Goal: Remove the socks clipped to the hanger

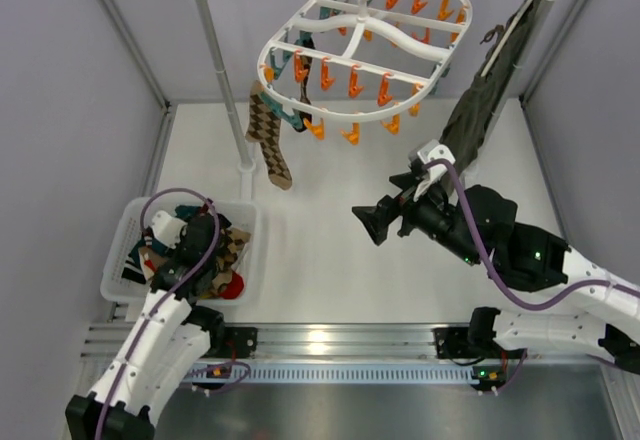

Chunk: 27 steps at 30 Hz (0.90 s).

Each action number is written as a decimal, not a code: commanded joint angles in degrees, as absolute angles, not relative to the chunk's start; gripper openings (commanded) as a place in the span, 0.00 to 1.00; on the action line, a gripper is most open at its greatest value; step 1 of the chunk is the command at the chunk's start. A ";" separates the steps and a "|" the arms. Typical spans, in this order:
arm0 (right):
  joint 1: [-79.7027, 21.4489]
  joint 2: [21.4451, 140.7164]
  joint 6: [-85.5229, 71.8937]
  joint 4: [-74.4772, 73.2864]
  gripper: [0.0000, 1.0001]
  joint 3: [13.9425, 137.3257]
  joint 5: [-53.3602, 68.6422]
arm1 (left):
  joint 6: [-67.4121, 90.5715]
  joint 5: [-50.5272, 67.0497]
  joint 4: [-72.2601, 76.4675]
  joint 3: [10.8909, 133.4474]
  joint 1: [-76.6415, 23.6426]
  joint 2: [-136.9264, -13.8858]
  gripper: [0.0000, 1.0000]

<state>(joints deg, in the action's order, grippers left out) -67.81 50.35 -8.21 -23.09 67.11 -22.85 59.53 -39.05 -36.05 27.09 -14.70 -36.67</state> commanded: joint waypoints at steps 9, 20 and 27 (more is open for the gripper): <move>-67.50 48.25 -8.61 -20.04 1.00 67.67 -24.08 | 52.39 -40.87 -41.75 39.27 -14.50 -22.16 0.98; -67.50 40.96 -10.37 -18.81 1.00 64.78 -24.52 | 27.52 -0.29 -11.46 47.46 -14.50 -40.85 0.98; -67.50 36.30 -10.37 -19.25 0.99 62.67 -24.26 | 24.61 13.18 15.98 42.90 -14.50 -52.11 0.99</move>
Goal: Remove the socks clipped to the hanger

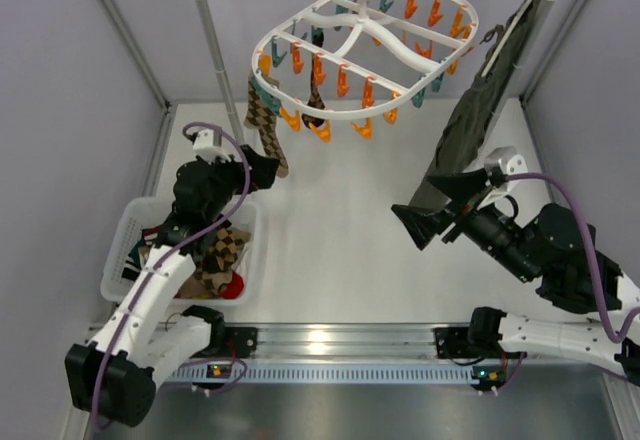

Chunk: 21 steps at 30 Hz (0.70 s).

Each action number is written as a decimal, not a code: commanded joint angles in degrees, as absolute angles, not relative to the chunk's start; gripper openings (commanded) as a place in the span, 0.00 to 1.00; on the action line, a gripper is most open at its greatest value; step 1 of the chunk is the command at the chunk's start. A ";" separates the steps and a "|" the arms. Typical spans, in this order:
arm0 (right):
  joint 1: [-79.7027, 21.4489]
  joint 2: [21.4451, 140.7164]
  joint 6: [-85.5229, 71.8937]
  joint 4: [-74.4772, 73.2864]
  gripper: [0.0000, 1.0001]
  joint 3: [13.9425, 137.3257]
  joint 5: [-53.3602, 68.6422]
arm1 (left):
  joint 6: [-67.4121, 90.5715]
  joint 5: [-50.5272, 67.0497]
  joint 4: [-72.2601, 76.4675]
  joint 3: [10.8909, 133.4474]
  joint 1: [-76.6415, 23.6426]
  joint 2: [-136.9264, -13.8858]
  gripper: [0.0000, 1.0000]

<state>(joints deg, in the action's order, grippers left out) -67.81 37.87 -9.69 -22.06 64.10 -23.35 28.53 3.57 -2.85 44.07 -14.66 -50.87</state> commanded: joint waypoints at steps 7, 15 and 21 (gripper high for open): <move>-67.41 32.78 -9.06 -17.49 0.99 60.21 -23.74 | 20.83 8.98 24.51 44.38 -14.50 -65.10 0.99; -67.50 34.71 -6.24 -15.73 0.99 59.85 -18.37 | 16.97 0.88 34.08 46.14 -15.90 -73.38 0.99; -67.50 37.17 -4.40 -15.47 0.99 60.03 -18.10 | 13.36 2.11 37.52 49.74 -17.75 -80.76 0.99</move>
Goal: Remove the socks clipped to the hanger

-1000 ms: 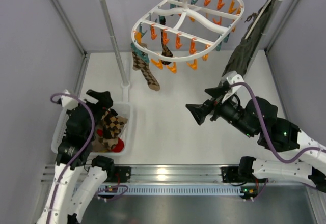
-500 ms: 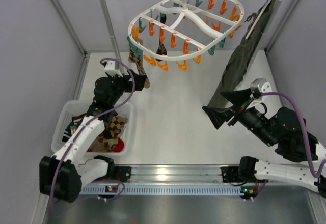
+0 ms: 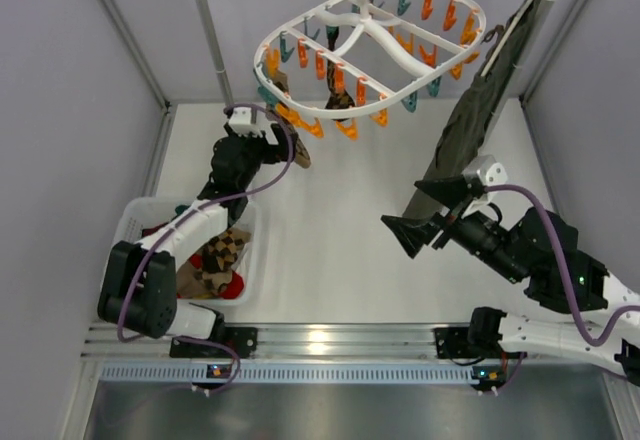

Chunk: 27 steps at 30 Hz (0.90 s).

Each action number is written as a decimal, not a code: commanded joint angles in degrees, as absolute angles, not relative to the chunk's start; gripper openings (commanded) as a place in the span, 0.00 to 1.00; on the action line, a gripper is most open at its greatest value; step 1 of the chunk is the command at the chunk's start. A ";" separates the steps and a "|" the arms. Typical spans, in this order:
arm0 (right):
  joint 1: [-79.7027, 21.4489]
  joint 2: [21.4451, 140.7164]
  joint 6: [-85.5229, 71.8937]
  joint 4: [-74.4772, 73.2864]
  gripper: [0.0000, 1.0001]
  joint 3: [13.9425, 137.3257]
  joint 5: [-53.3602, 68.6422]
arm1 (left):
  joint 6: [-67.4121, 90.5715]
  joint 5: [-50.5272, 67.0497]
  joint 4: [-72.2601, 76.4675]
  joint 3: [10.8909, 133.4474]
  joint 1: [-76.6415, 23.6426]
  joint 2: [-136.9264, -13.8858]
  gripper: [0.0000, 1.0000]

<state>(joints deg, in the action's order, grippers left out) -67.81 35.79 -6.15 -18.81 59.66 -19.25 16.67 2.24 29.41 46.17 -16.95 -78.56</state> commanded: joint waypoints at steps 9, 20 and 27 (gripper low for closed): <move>-67.50 38.85 -2.99 -15.38 0.99 59.94 -17.58 | 9.58 -4.73 39.46 56.95 -17.67 -92.01 0.99; -67.50 40.96 -0.79 -15.82 0.99 59.68 -19.16 | 5.80 -12.38 39.46 65.03 -18.72 -98.78 0.81; -67.41 40.43 -0.97 -15.64 0.99 58.62 -19.69 | 4.04 -14.24 39.46 68.38 -18.81 -102.83 0.60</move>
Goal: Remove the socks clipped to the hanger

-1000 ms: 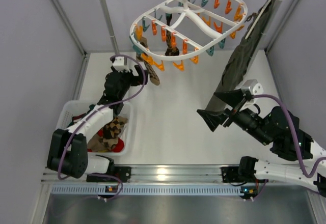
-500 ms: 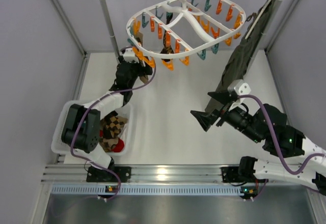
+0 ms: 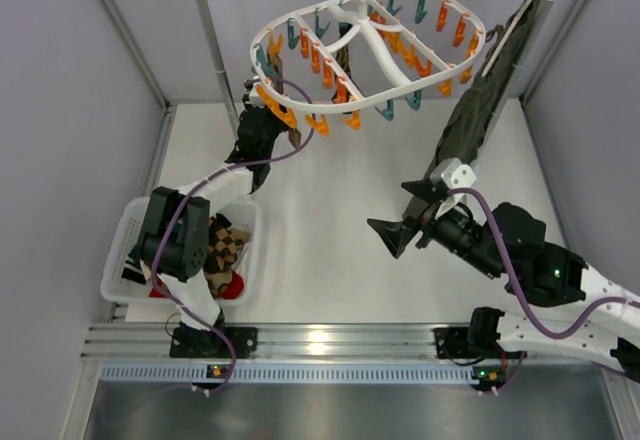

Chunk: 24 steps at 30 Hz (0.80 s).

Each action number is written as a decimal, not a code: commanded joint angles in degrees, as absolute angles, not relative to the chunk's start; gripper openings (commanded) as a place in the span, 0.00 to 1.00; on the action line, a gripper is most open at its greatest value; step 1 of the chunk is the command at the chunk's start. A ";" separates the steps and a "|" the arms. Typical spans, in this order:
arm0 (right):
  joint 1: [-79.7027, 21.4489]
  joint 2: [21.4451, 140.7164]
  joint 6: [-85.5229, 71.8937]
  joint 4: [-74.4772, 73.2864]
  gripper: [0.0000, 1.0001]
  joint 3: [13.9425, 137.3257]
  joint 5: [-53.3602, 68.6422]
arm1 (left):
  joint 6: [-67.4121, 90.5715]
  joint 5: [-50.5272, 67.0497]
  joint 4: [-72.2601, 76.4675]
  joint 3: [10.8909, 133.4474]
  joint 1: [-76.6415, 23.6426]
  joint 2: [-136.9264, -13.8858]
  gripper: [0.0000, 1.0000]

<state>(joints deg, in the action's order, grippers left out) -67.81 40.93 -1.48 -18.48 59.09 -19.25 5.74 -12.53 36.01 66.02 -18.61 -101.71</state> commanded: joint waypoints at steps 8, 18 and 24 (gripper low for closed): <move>-67.50 39.90 -2.02 -15.64 0.99 57.92 -20.21 | 6.58 -15.11 39.55 68.12 -18.90 -102.05 0.07; -67.41 37.97 -4.30 -15.21 0.99 56.78 -19.60 | 8.70 -22.23 39.55 61.88 -21.35 -94.40 0.00; -67.50 36.92 -5.53 -15.56 0.99 56.51 -18.90 | 12.12 -27.68 39.73 53.63 -24.26 -86.58 0.00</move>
<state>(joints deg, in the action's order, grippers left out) -67.81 37.85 -4.10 -18.20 56.60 -19.40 9.19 -23.90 35.97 56.75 -23.33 -92.03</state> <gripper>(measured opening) 0.993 0.023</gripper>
